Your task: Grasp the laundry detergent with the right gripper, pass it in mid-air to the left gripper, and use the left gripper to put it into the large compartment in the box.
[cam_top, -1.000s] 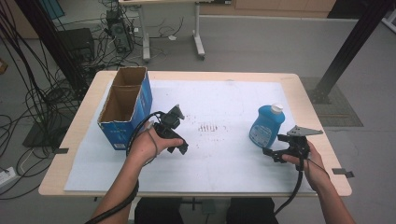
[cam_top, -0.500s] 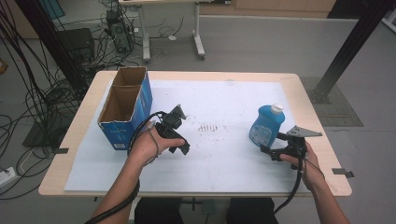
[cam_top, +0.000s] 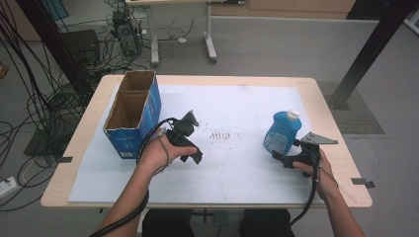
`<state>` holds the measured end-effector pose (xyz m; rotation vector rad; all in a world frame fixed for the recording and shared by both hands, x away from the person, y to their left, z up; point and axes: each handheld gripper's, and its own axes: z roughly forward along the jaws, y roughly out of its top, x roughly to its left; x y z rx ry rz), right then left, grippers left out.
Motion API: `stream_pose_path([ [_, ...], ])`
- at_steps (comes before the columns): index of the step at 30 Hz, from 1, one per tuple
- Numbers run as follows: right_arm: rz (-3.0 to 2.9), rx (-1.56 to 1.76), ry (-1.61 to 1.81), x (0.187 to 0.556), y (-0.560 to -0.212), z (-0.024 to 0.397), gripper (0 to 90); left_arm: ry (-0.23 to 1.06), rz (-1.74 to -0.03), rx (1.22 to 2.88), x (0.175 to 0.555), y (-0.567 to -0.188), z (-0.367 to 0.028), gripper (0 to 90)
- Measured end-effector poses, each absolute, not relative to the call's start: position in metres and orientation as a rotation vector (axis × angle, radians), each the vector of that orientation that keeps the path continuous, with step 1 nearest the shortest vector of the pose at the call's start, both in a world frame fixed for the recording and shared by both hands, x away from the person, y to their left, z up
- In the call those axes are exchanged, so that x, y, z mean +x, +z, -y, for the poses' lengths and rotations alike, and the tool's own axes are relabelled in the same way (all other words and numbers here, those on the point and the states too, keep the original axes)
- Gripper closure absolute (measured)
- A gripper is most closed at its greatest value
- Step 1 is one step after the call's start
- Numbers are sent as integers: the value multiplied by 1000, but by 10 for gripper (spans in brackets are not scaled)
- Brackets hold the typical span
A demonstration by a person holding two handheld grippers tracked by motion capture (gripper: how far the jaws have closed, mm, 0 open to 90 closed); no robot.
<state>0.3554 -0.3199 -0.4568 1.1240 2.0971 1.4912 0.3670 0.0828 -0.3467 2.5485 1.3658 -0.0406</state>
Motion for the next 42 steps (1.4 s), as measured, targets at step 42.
stream_pose_path([
  [42, -2057, 1113, 1537, 364, -460, 314, 9, -38, -1350, 2563, 367, -344, -79, 126],
])
